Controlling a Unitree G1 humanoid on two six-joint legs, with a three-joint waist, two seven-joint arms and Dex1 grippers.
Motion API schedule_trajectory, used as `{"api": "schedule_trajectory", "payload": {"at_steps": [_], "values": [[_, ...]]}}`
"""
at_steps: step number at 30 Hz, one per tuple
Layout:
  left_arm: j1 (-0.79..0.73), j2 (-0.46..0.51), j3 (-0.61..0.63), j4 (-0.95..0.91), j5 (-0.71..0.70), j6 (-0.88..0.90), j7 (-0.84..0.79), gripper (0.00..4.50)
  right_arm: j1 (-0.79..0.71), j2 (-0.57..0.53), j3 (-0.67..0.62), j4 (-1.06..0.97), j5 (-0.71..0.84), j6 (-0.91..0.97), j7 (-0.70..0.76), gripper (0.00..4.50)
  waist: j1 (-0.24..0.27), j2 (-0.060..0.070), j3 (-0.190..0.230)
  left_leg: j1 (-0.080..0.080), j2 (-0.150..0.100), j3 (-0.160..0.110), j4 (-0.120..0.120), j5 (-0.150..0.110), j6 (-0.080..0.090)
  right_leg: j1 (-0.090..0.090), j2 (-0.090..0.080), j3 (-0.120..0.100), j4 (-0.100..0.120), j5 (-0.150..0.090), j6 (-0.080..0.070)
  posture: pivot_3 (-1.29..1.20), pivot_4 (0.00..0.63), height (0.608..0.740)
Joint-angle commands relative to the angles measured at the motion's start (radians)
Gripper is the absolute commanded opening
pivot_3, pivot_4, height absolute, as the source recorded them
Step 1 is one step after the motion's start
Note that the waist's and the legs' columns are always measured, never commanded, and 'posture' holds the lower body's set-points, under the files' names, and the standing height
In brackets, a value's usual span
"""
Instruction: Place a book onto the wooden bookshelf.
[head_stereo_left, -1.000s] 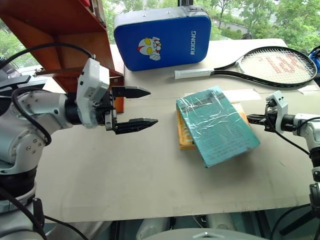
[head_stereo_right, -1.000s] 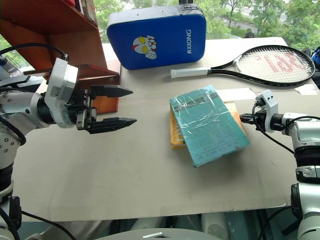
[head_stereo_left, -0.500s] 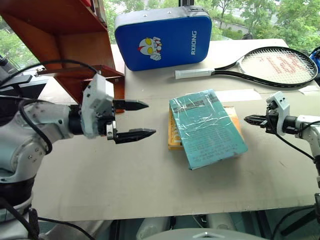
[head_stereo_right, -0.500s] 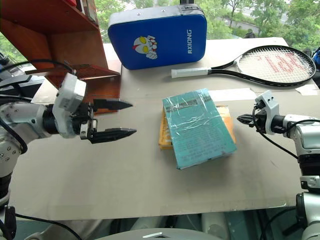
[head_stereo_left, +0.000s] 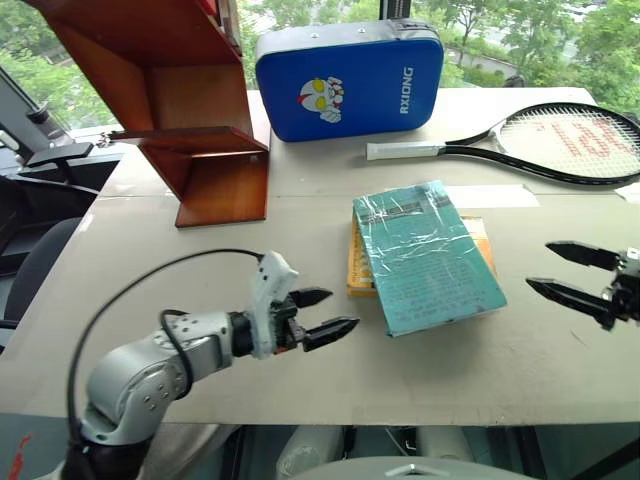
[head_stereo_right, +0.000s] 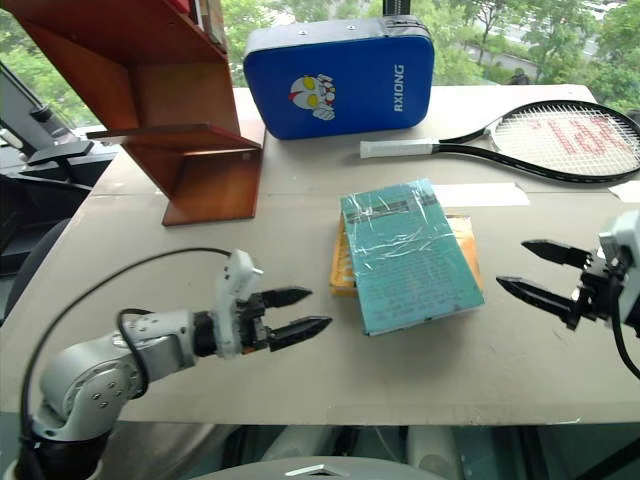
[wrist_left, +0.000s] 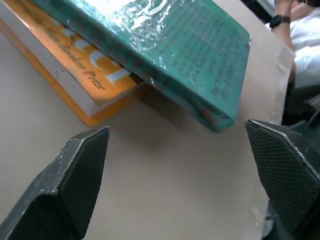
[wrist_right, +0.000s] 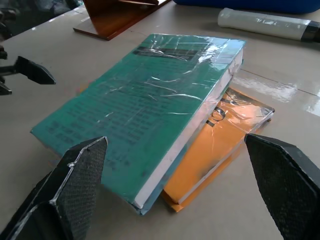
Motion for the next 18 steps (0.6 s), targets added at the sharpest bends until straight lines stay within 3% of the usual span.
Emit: {"api": "schedule_trajectory", "payload": {"at_steps": [1, 9, 18], "values": [[-0.058, -0.073, 0.038, 0.107, -0.168, 0.125, 0.123, 4.50, 0.088, 0.041, -0.123, -0.169, 0.144, 0.037, -0.061, 4.36, -0.001, -0.002, 0.000, 0.000, 0.000, 0.000, 0.001, 0.000, 0.000, 0.000, 0.000, 0.000, 0.001, 0.000, 0.000, 0.00, 0.150, 0.740], [-0.208, -0.194, 0.040, 0.390, -0.395, 0.290, 0.277, 4.50, 0.358, 0.187, -0.228, -0.354, 0.197, -0.140, -0.039, 4.36, -0.004, -0.006, -0.003, 0.001, 0.000, 0.001, 0.002, 0.000, 0.000, 0.000, 0.000, 0.001, 0.003, 0.000, 0.000, 0.00, 0.150, 0.740], [-0.327, -0.310, 0.029, 0.593, -0.492, 0.344, 0.415, 4.50, 0.479, 0.172, -0.275, -0.342, 0.292, -0.225, -0.005, 4.36, -0.008, -0.010, -0.005, 0.001, 0.000, 0.001, 0.003, 0.000, -0.001, 0.000, 0.001, 0.002, 0.003, 0.000, 0.000, 0.00, 0.150, 0.740]]}}
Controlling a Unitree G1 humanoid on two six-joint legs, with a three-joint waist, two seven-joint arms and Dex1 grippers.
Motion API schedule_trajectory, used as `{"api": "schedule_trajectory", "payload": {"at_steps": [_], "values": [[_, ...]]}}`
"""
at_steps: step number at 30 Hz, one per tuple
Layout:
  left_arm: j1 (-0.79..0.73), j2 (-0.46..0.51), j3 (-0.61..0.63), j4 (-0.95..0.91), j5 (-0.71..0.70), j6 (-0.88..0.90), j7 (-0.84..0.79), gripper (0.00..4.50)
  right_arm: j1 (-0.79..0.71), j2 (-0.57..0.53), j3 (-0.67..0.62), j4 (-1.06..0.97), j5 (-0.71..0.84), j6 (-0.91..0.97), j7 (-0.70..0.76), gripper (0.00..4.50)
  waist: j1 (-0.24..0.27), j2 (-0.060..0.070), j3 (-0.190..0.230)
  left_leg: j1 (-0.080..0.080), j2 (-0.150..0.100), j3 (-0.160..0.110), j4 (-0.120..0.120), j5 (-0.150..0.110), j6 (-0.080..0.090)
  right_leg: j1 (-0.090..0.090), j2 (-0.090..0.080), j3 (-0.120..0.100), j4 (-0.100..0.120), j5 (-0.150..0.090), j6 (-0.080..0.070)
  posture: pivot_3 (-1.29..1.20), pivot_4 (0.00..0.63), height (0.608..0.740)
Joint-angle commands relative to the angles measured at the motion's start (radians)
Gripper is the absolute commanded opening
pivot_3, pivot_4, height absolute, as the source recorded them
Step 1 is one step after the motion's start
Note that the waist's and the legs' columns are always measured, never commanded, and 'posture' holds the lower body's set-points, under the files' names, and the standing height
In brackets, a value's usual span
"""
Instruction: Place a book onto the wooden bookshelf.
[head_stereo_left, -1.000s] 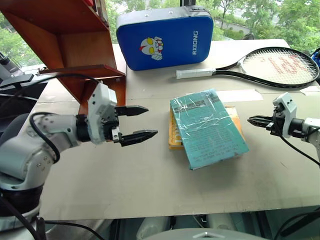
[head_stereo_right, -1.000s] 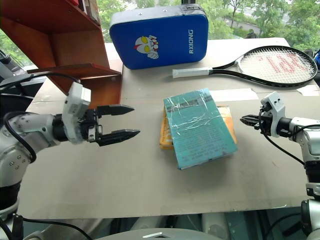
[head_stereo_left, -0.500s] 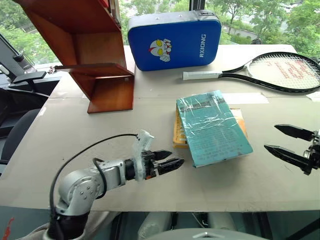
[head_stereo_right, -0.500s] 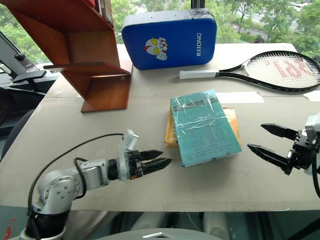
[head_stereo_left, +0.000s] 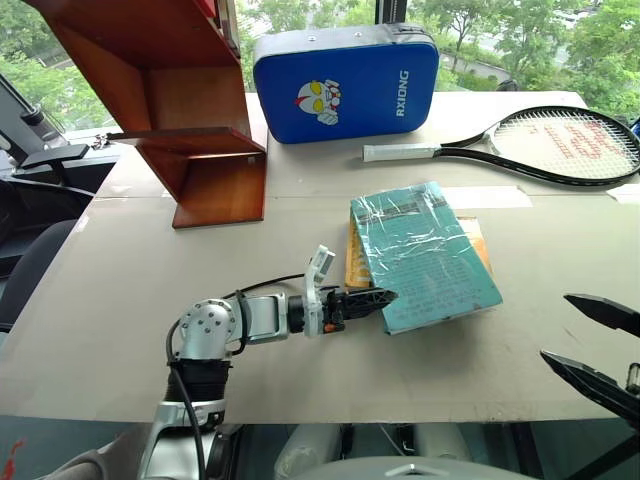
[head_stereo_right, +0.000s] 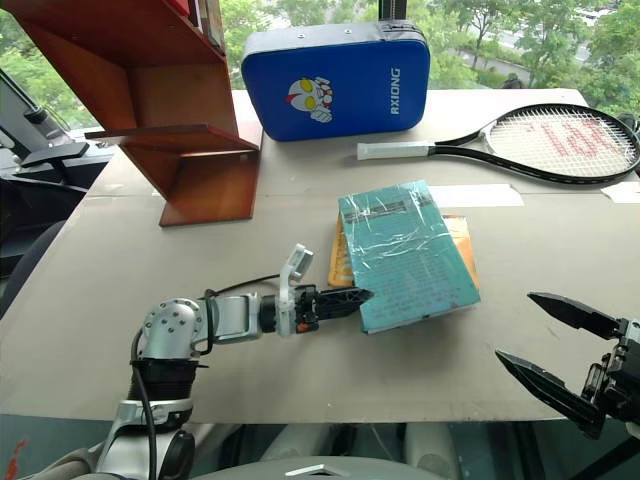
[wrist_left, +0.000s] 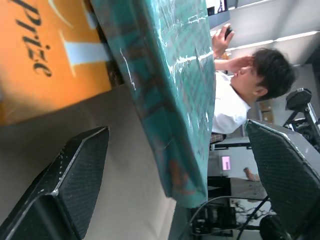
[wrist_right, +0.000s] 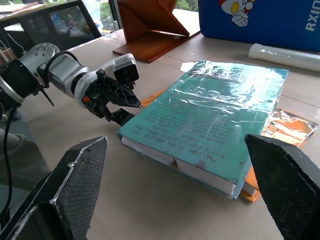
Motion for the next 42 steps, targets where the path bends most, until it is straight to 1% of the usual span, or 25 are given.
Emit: {"api": "schedule_trajectory", "payload": {"at_steps": [1, 2, 3, 5, 7, 8, 9, 11, 12, 13, 15, 17, 18, 20, 21, 23, 24, 25, 28, 30, 32, 34, 37, 39, 42], "values": [[-0.011, -0.044, 0.006, 0.038, -0.054, 0.010, 0.065, 4.50, 0.014, -0.016, -0.029, -0.004, 0.032, -0.044, -0.001, 4.36, 0.001, 0.000, 0.000, 0.000, 0.000, 0.000, 0.000, 0.000, 0.000, 0.000, 0.000, 0.000, 0.000, 0.000, 0.000, 0.00, 0.150, 0.740], [-0.013, -0.059, 0.008, 0.050, -0.061, 0.005, 0.088, 4.50, 0.017, -0.019, -0.027, -0.002, 0.034, -0.049, -0.004, 4.36, 0.002, 0.000, 0.000, 0.000, 0.000, 0.000, 0.000, 0.000, 0.000, 0.000, 0.000, 0.000, 0.000, 0.000, 0.000, 0.00, 0.150, 0.740], [-0.010, -0.077, 0.008, 0.057, -0.068, -0.002, 0.108, 4.24, 0.016, -0.017, -0.023, -0.002, 0.030, -0.059, -0.009, 4.46, 0.003, 0.000, 0.000, 0.000, 0.000, 0.000, 0.000, 0.000, 0.000, 0.000, 0.000, 0.000, 0.000, 0.000, 0.000, 0.00, 0.150, 0.740], [-0.008, -0.091, 0.007, 0.052, -0.072, -0.005, 0.124, 3.69, 0.022, -0.017, -0.017, 0.001, 0.027, -0.073, -0.012, 4.50, 0.005, 0.000, 0.000, 0.000, 0.000, 0.000, 0.000, 0.000, 0.000, 0.000, 0.000, 0.000, 0.000, 0.000, 0.000, 0.00, 0.150, 0.740], [-0.009, -0.090, 0.020, 0.044, -0.096, -0.008, 0.128, 2.74, 0.028, -0.018, -0.012, 0.005, 0.025, -0.082, -0.012, 4.50, 0.007, 0.000, 0.000, 0.000, 0.000, 0.000, 0.000, 0.000, 0.000, 0.000, 0.000, 0.000, 0.000, 0.000, 0.000, 0.00, 0.150, 0.740], [-0.008, -0.087, 0.027, 0.042, -0.113, -0.008, 0.132, 2.02, 0.029, -0.019, -0.008, 0.007, 0.023, -0.087, -0.013, 4.50, 0.008, 0.000, 0.000, 0.000, 0.000, 0.000, 0.000, 0.000, 0.000, 0.000, 0.000, 0.000, 0.000, 0.000, 0.000, 0.00, 0.150, 0.740], [-0.004, -0.083, 0.030, 0.039, -0.132, -0.008, 0.138, 1.65, 0.027, -0.021, -0.002, 0.010, 0.019, -0.092, -0.014, 4.50, 0.008, 0.000, 0.000, 0.000, 0.000, 0.000, 0.000, 0.000, 0.000, 0.000, 0.000, 0.000, 0.000, 0.000, 0.000, 0.00, 0.150, 0.740], [0.010, -0.077, 0.029, 0.025, -0.152, -0.011, 0.149, 0.64, 0.017, -0.028, 0.012, 0.019, 0.011, -0.101, -0.017, 4.50, 0.007, 0.000, 0.000, 0.000, 0.000, 0.000, 0.000, 0.000, 0.000, 0.000, 0.000, 0.000, 0.000, 0.000, 0.000, 0.00, 0.150, 0.740], [0.018, -0.073, 0.028, 0.013, -0.157, -0.015, 0.152, 0.48, 0.012, -0.033, 0.018, 0.024, 0.009, -0.104, -0.019, 4.50, 0.006, 0.000, 0.000, 0.000, 0.000, 0.000, 0.000, 0.000, 0.000, 0.000, 0.000, 0.001, 0.000, 0.000, 0.000, 0.00, 0.150, 0.740], [0.025, -0.064, 0.027, -0.005, -0.155, -0.017, 0.150, 0.16, 0.007, -0.038, 0.023, 0.028, 0.008, -0.107, -0.020, 4.50, 0.004, 0.000, 0.000, 0.000, 0.000, 0.000, 0.000, 0.000, 0.000, 0.000, 0.000, 0.001, 0.000, 0.000, 0.000, 0.00, 0.150, 0.740], [0.023, 0.039, 0.063, -0.180, -0.125, -0.029, 0.049, 0.16, -0.008, -0.057, 0.025, 0.042, 0.013, -0.108, -0.021, 4.50, -0.001, -0.002, 0.001, 0.000, 0.000, 0.000, 0.000, 0.000, 0.000, 0.000, 0.000, 0.001, 0.000, 0.000, 0.000, 0.00, 0.150, 0.740], [0.014, 0.147, 0.081, -0.365, -0.036, -0.080, -0.067, 0.16, -0.027, -0.075, 0.025, 0.062, 0.017, -0.108, -0.020, 4.50, -0.005, -0.004, 0.003, 0.000, 0.001, 0.001, 0.000, 0.000, -0.002, -0.002, 0.001, 0.001, 0.001, 0.000, 0.000, 0.00, 0.150, 0.740], [0.014, 0.174, 0.075, -0.403, -0.007, -0.103, -0.098, 0.16, -0.033, -0.080, 0.025, 0.070, 0.018, -0.109, -0.018, 4.50, -0.003, -0.004, 0.002, -0.001, 0.002, 0.001, -0.001, -0.002, -0.006, -0.002, 0.002, 0.001, 0.001, 0.000, 0.000, 0.00, 0.150, 0.740], [-0.019, 0.238, 0.064, -0.497, 0.118, -0.215, -0.177, 0.16, -0.063, -0.092, 0.045, 0.095, 0.013, -0.117, -0.016, 4.50, 0.005, -0.001, 0.001, 0.000, 0.001, 0.001, -0.001, -0.002, -0.006, -0.001, 0.001, 0.001, 0.000, 0.000, 0.000, 0.00, 0.150, 0.740], [-0.051, 0.265, 0.059, -0.528, 0.206, -0.289, -0.205, 0.16, -0.083, -0.099, 0.064, 0.109, 0.007, -0.119, -0.017, 4.50, 0.012, 0.000, 0.000, 0.000, 0.001, 0.001, 0.000, -0.002, -0.006, 0.000, 0.001, 0.001, 0.000, 0.000, 0.000, 0.00, 0.150, 0.740], [-0.097, 0.368, -0.006, -0.568, 0.478, -0.518, -0.346, 0.16, -0.134, -0.122, 0.107, 0.141, -0.009, -0.120, -0.013, 4.50, 0.013, -0.004, 0.003, 0.000, 0.000, 0.002, 0.000, -0.002, -0.006, 0.001, 0.000, 0.001, -0.001, 0.000, 0.000, 0.00, 0.150, 0.740], [-0.106, 0.400, -0.034, -0.571, 0.573, -0.600, -0.395, 0.16, -0.151, -0.130, 0.121, 0.153, -0.014, -0.121, -0.010, 4.50, 0.012, -0.004, 0.003, 0.000, 0.000, 0.002, 0.000, -0.002, -0.007, 0.000, 0.000, 0.001, -0.002, 0.000, 0.000, 0.00, 0.150, 0.740], [-0.119, 0.445, -0.076, -0.557, 0.700, -0.709, -0.435, 0.16, -0.181, -0.141, 0.137, 0.171, -0.017, -0.122, -0.012, 4.50, 0.012, -0.004, 0.003, 0.000, 0.000, 0.002, 0.000, -0.002, -0.007, 0.000, 0.001, 0.001, -0.002, 0.000, -0.001, 0.00, 0.150, 0.740], [-0.219, 0.579, -0.164, -0.461, 1.084, -1.045, -0.499, 0.16, -0.334, -0.177, 0.212, 0.247, -0.011, -0.123, -0.030, 4.50, 0.004, -0.006, 0.004, 0.001, 0.001, 0.004, -0.003, -0.002, -0.006, 0.000, 0.001, 0.003, -0.002, 0.000, -0.001, 0.00, 0.150, 0.740], [-0.290, 0.637, -0.195, -0.397, 1.258, -1.161, -0.489, 0.16, -0.430, -0.180, 0.251, 0.289, -0.013, -0.128, -0.047, 4.50, 0.003, -0.005, 0.005, 0.000, 0.001, 0.005, -0.003, -0.002, -0.007, -0.001, 0.001, 0.003, -0.004, 0.001, -0.001, 0.00, 0.150, 0.740], [-0.342, 0.693, -0.215, -0.350, 1.411, -1.257, -0.482, 0.16, -0.528, -0.177, 0.289, 0.330, -0.023, -0.140, -0.068, 4.50, 0.001, -0.008, 0.007, 0.000, 0.002, 0.004, -0.004, -0.001, -0.005, -0.001, 0.001, 0.002, -0.003, 0.001, -0.001, 0.00, 0.150, 0.740], [-0.390, 0.760, -0.197, -0.304, 1.539, -1.298, -0.461, 0.16, -0.651, -0.178, 0.337, 0.380, -0.008, -0.130, -0.087, 4.50, -0.002, -0.008, 0.007, -0.001, 0.002, 0.004, -0.005, 0.001, -0.003, -0.002, 0.001, 0.003, -0.005, 0.001, -0.001, 0.00, 0.150, 0.740], [-0.416, 0.848, -0.147, -0.250, 1.665, -1.321, -0.450, 0.16, -0.803, -0.173, 0.390, 0.444, 0.020, -0.102, -0.121, 4.50, -0.007, -0.009, 0.009, -0.003, 0.002, 0.003, -0.008, 0.001, -0.002, -0.005, 0.001, 0.002, -0.006, 0.001, -0.001, 0.00, 0.150, 0.740], [-0.398, 0.889, -0.112, -0.232, 1.707, -1.321, -0.452, 0.16, -0.881, -0.162, 0.417, 0.477, 0.032, -0.084, -0.146, 4.50, -0.010, -0.009, 0.010, -0.003, 0.002, 0.002, -0.008, 0.001, -0.003, -0.006, 0.002, 0.001, -0.007, 0.001, -0.001, 0.00, 0.150, 0.740], [-0.328, 0.955, -0.057, -0.204, 1.762, -1.331, -0.465, 0.16, -0.982, -0.134, 0.460, 0.512, 0.051, -0.058, -0.186, 4.50, -0.017, -0.009, 0.010, -0.008, 0.002, 0.001, -0.008, 0.001, -0.003, -0.010, 0.002, 0.000, -0.007, 0.001, -0.001, 0.00, 0.150, 0.740]]}}
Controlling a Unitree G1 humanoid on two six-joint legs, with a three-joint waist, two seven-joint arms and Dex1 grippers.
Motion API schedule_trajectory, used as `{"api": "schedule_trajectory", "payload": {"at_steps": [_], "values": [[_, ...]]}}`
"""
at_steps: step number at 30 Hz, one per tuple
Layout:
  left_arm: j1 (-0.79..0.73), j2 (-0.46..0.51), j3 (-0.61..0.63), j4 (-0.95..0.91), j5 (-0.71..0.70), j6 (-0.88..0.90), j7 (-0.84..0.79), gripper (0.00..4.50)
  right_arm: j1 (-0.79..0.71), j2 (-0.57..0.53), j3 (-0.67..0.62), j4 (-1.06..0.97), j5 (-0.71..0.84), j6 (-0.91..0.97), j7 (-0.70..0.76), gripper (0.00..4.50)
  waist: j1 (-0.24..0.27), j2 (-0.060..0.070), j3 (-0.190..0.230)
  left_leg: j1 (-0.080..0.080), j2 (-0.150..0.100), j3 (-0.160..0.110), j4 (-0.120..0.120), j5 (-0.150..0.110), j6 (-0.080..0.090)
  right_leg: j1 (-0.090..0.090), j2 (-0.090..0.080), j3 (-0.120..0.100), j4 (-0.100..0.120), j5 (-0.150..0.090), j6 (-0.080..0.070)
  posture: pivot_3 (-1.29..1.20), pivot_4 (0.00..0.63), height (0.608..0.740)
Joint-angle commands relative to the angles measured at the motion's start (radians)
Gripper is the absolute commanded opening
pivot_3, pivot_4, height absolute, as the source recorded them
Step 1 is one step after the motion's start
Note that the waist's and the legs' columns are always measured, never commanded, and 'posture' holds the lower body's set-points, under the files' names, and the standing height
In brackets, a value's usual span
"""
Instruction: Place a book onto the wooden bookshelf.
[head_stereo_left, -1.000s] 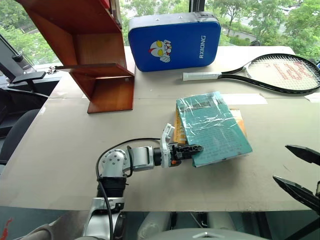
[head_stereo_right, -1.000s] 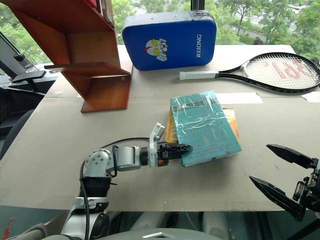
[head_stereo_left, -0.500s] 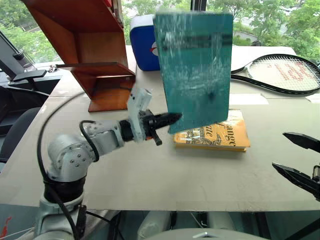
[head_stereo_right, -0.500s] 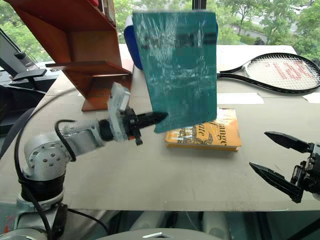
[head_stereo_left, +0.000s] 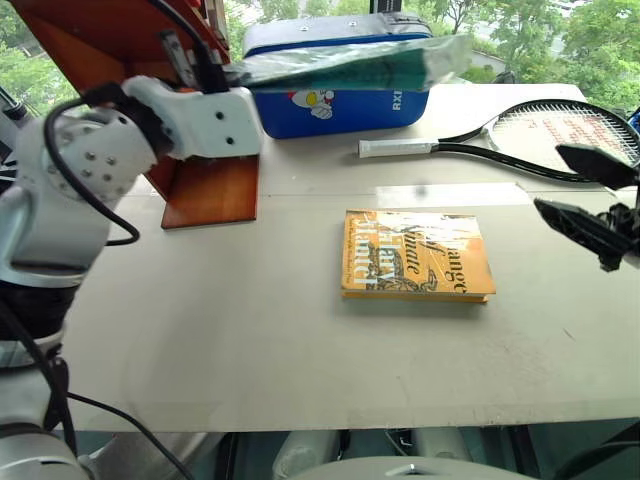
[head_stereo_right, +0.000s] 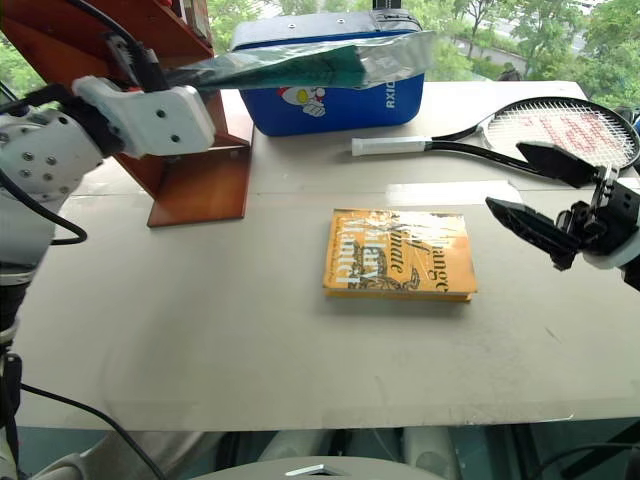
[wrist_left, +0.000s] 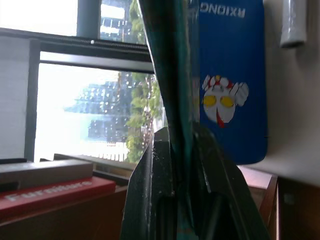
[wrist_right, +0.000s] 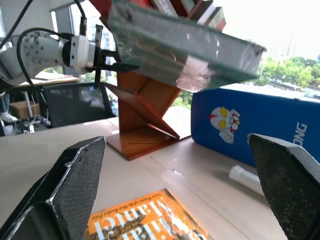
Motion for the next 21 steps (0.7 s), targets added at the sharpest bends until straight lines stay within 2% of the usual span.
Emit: {"api": "schedule_trajectory", "payload": {"at_steps": [1, 4, 9, 21], "values": [[0.054, 0.062, 0.098, 0.014, 0.063, -0.017, 0.001, 0.16, -0.067, 0.020, 0.023, 0.016, 0.031, 0.022, -0.041, 4.50, -0.001, 0.000, 0.000, -0.002, 0.000, -0.001, 0.001, 0.000, 0.000, -0.001, 0.000, -0.001, 0.000, 0.000, 0.000, 0.00, 0.150, 0.740], [0.130, 0.102, 0.148, 0.039, 0.098, -0.009, -0.008, 0.16, -0.105, 0.031, 0.053, 0.029, 0.008, 0.027, -0.057, 4.50, -0.006, 0.000, 0.000, -0.010, -0.001, -0.002, 0.003, 0.000, 0.000, -0.006, -0.001, -0.002, 0.000, 0.000, 0.000, 0.00, 0.150, 0.740], [0.224, 0.159, 0.204, 0.083, 0.175, -0.002, 0.002, 0.16, -0.127, 0.040, 0.084, 0.024, -0.005, 0.046, -0.079, 4.50, -0.011, 0.000, 0.000, -0.010, -0.001, -0.002, 0.004, 0.000, 0.000, -0.008, -0.001, -0.003, 0.002, 0.000, 0.000, 0.00, 0.150, 0.740], [0.335, 0.172, 0.270, 0.083, 0.217, 0.126, -0.080, 0.16, -0.133, 0.061, 0.091, 0.029, -0.079, 0.018, -0.109, 4.50, -0.012, 0.000, 0.000, -0.010, -0.001, -0.002, 0.005, 0.000, 0.000, -0.008, -0.001, -0.002, 0.006, 0.000, 0.000, 0.00, 0.150, 0.740]]}}
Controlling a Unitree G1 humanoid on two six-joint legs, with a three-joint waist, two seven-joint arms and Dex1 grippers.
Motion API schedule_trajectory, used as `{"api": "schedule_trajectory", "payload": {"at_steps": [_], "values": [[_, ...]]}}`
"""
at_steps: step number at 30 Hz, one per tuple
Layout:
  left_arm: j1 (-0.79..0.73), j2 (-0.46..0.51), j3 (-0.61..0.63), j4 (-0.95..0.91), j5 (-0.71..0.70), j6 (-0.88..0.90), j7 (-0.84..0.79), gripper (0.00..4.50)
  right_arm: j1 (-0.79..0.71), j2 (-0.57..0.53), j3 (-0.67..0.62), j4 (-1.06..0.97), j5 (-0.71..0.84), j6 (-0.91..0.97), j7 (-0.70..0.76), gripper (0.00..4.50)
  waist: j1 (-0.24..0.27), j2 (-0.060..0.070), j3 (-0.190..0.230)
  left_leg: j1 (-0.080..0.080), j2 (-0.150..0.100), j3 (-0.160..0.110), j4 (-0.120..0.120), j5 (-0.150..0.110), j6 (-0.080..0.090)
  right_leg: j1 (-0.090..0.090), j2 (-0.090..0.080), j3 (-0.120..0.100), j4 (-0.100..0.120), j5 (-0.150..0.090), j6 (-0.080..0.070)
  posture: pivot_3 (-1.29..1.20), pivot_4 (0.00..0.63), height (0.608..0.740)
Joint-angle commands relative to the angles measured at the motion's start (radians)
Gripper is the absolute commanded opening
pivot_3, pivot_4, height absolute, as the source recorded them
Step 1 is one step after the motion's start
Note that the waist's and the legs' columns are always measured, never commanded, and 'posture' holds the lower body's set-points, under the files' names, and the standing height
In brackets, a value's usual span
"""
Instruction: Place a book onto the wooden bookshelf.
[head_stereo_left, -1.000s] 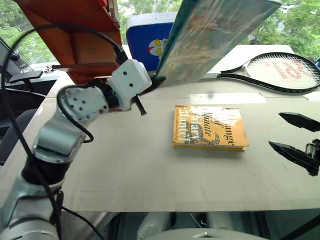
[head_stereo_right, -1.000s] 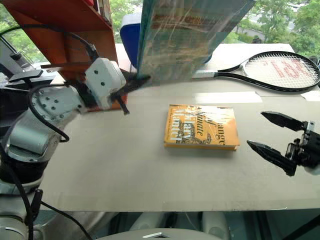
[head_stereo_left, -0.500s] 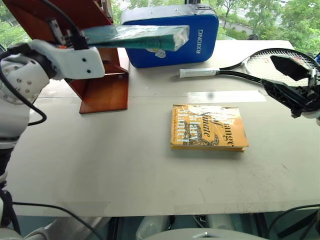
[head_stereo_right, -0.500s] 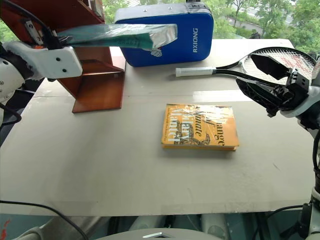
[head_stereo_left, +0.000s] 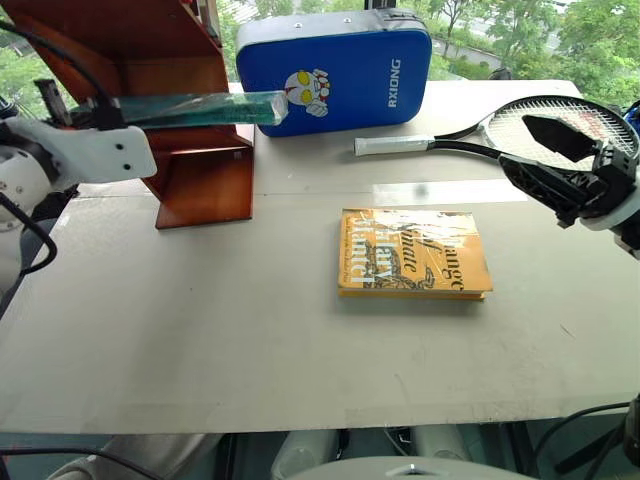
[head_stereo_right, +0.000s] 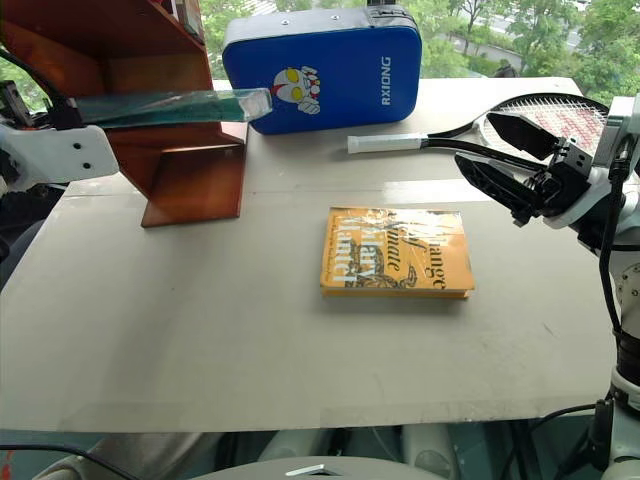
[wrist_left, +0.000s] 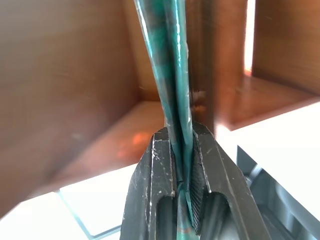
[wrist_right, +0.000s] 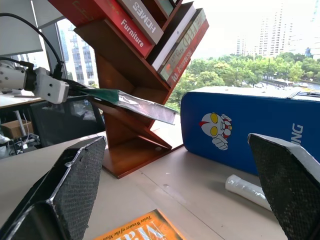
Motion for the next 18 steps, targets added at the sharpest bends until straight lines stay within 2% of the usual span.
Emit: {"api": "schedule_trajectory", "payload": {"at_steps": [1, 6, 8, 9, 10, 11, 13, 15, 16, 18], "values": [[-0.015, 0.028, 0.062, -0.011, 0.019, 0.044, -0.007, 0.16, -0.022, 0.001, -0.019, -0.018, 0.002, -0.019, -0.007, 4.50, 0.000, 0.000, 0.000, 0.000, 0.000, 0.000, 0.000, 0.000, 0.000, 0.000, 0.000, 0.000, 0.000, 0.000, 0.000, 0.00, 0.150, 0.740], [0.029, 0.015, 0.082, -0.008, 0.021, 0.094, -0.022, 0.16, -0.019, 0.007, -0.023, -0.016, -0.006, -0.022, -0.003, 4.50, -0.007, 0.000, 0.000, 0.000, 0.000, 0.001, 0.000, 0.000, 0.000, 0.000, 0.000, 0.001, 0.000, 0.000, 0.000, 0.00, 0.150, 0.740], [0.048, 0.017, 0.102, -0.012, 0.026, 0.113, -0.022, 0.86, -0.021, 0.008, -0.025, -0.009, -0.009, -0.023, -0.001, 4.50, -0.016, 0.000, 0.000, 0.000, 0.000, 0.001, 0.000, 0.000, 0.000, 0.000, 0.000, 0.001, 0.000, 0.000, 0.000, 0.00, 0.150, 0.740], [0.056, 0.019, 0.112, -0.013, 0.029, 0.120, -0.022, 1.08, -0.024, 0.010, -0.025, -0.006, -0.010, -0.023, -0.001, 4.50, -0.022, 0.000, 0.000, 0.001, 0.000, 0.001, 0.000, 0.000, 0.000, 0.000, 0.000, 0.001, 0.001, 0.000, 0.000, 0.00, 0.150, 0.740], [0.066, 0.020, 0.123, -0.016, 0.032, 0.128, -0.022, 1.69, -0.025, 0.011, -0.025, -0.002, -0.012, -0.025, 0.000, 4.50, -0.024, 0.000, 0.000, 0.001, 0.000, 0.001, 0.000, 0.000, 0.000, 0.000, 0.000, 0.001, 0.001, 0.000, 0.000, 0.00, 0.150, 0.740], [0.072, 0.022, 0.131, -0.018, 0.033, 0.132, -0.022, 2.02, -0.026, 0.012, -0.024, 0.000, -0.013, -0.026, 0.001, 4.50, -0.026, 0.000, 0.000, 0.001, 0.000, 0.001, 0.000, 0.000, 0.000, 0.000, 0.000, 0.001, 0.001, 0.000, 0.000, 0.00, 0.150, 0.740], [0.082, 0.025, 0.145, -0.024, 0.035, 0.141, -0.021, 2.98, -0.023, 0.013, -0.023, 0.004, -0.014, -0.027, 0.008, 4.50, -0.025, 0.000, 0.000, 0.001, 0.000, 0.001, 0.000, 0.000, 0.000, 0.000, 0.000, 0.001, 0.001, 0.000, 0.000, 0.00, 0.150, 0.740], [0.088, 0.025, 0.157, -0.033, 0.035, 0.152, -0.020, 4.10, -0.017, 0.012, -0.024, 0.011, -0.018, -0.030, 0.017, 4.50, -0.024, 0.000, 0.000, 0.001, 0.000, 0.001, 0.001, 0.000, 0.000, 0.000, 0.000, 0.001, 0.001, 0.000, 0.000, 0.00, 0.150, 0.740], [0.092, 0.024, 0.163, -0.036, 0.035, 0.157, -0.020, 4.41, -0.015, 0.012, -0.024, 0.015, -0.020, -0.031, 0.019, 4.50, -0.024, 0.000, 0.000, 0.001, 0.000, 0.001, 0.001, 0.000, 0.000, 0.000, 0.000, 0.001, 0.001, 0.000, 0.000, 0.00, 0.150, 0.740], [0.100, 0.015, 0.179, -0.043, 0.036, 0.166, -0.015, 4.41, -0.012, 0.012, -0.027, 0.020, -0.022, -0.032, 0.023, 4.50, -0.023, 0.000, 0.000, 0.001, 0.000, 0.001, 0.001, 0.000, 0.000, 0.000, 0.000, 0.001, 0.001, 0.000, 0.000, 0.00, 0.150, 0.740]]}}
